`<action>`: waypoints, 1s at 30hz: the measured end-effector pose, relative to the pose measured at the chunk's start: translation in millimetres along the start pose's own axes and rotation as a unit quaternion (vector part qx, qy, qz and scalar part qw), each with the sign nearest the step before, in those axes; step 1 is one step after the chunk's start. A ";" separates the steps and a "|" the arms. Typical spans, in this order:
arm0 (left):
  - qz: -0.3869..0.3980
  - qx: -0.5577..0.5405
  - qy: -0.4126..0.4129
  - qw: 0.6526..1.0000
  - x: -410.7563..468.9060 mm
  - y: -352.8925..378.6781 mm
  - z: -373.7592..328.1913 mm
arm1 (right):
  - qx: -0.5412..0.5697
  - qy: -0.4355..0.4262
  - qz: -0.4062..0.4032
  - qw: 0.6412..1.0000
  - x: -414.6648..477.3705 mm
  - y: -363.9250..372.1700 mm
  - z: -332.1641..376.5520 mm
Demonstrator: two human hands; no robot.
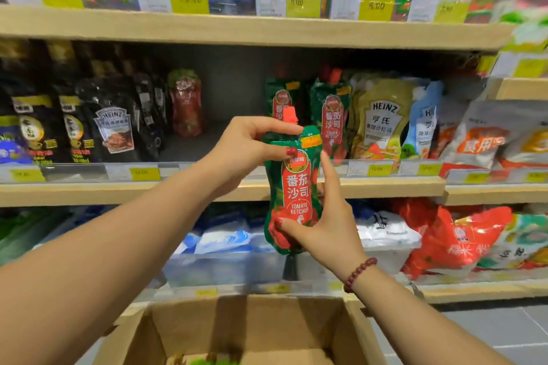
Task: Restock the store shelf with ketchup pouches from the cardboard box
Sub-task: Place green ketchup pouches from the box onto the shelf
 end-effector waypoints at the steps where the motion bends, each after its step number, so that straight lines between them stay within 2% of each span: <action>1: 0.003 -0.008 0.008 1.000 2.2 -1.3 -3.1 | 0.006 -0.002 -0.008 1.000 5.4 0.8 1.3; 3: -0.010 -0.025 0.048 0.998 5.9 -7.9 -7.9 | 0.027 0.003 -0.023 0.999 15.6 1.6 0.9; 6: -0.095 0.009 0.089 0.991 13.9 -32.6 4.4 | 0.058 0.010 -0.048 0.997 33.4 0.9 -1.4; 8: -0.133 0.111 0.068 0.983 21.8 -49.3 30.4 | 0.052 0.001 -0.066 0.996 48.6 -0.8 0.3; 9: -0.128 0.192 0.043 0.972 25.4 -55.6 48.0 | 0.041 -0.007 -0.073 0.996 56.5 -1.5 2.6; 10: -0.109 0.294 0.024 0.949 27.6 -59.8 65.9 | 0.031 -0.015 -0.077 0.996 64.3 -1.7 5.0; 11: -0.087 0.399 0.019 0.912 27.5 -63.0 81.2 | 0.021 -0.022 -0.079 0.996 71.9 -0.9 7.1; 13: -0.081 0.526 0.060 0.845 26.4 -65.9 96.6 | 0.005 -0.031 -0.086 0.996 86.3 1.6 9.0; 15: -0.132 0.521 0.101 0.837 24.8 -65.0 94.5 | 0.002 -0.027 -0.106 0.994 98.8 3.2 8.3; 19: -0.211 0.513 0.129 0.822 25.3 -64.2 93.9 | 0.000 -0.023 -0.156 0.988 118.0 6.0 6.7; 25: -0.234 0.489 0.142 0.829 24.8 -68.2 103.9 | -0.022 -0.013 -0.168 0.985 145.8 18.7 7.6; 30: -0.238 0.486 0.148 0.828 24.5 -67.7 105.8 | -0.035 -0.038 -0.163 0.985 167.3 25.3 6.6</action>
Point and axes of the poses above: each hand's wrist, its own x-axis towards the middle knuckle, its own y-axis out of the palm, z = x × y, the point moved 8 cm from there along x, towards the middle knuckle, and after that the axes turned 11 degrees about -z, right-handed, at the moved point
